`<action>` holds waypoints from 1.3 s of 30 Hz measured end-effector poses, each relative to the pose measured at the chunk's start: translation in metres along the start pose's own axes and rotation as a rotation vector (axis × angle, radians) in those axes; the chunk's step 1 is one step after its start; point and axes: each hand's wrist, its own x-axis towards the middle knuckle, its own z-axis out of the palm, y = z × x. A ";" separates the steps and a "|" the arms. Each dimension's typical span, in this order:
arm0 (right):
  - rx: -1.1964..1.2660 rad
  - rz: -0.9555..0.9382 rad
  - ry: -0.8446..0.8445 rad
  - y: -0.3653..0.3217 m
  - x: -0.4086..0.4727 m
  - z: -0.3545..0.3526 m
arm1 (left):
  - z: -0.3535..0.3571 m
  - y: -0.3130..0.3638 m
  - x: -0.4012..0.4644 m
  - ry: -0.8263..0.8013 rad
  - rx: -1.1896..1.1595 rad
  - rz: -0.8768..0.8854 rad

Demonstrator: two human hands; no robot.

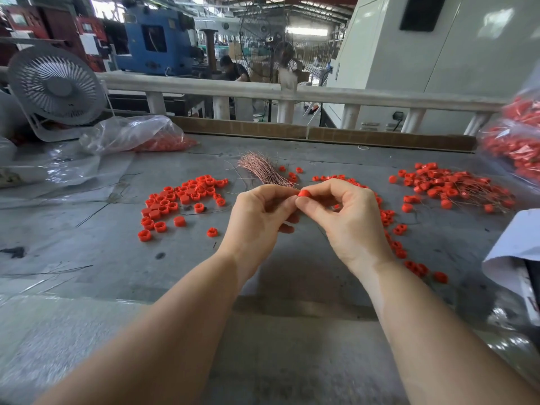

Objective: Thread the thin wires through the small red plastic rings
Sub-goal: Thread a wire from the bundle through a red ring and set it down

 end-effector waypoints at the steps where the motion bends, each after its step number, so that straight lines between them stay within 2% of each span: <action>1: 0.012 -0.001 -0.003 0.000 0.000 0.000 | 0.000 0.000 0.000 -0.005 0.017 0.011; 8: 0.058 -0.029 -0.041 0.000 0.000 -0.002 | 0.000 -0.001 -0.001 -0.032 0.063 0.034; 18: -0.039 -0.083 -0.037 0.000 0.000 -0.002 | -0.002 0.001 -0.003 -0.061 0.077 0.049; 28: 0.125 -0.026 0.006 0.001 0.001 0.000 | 0.000 0.001 -0.002 -0.035 -0.146 -0.029; 39: 0.273 0.064 -0.002 0.001 0.002 0.000 | -0.002 0.001 -0.002 0.005 -0.096 0.006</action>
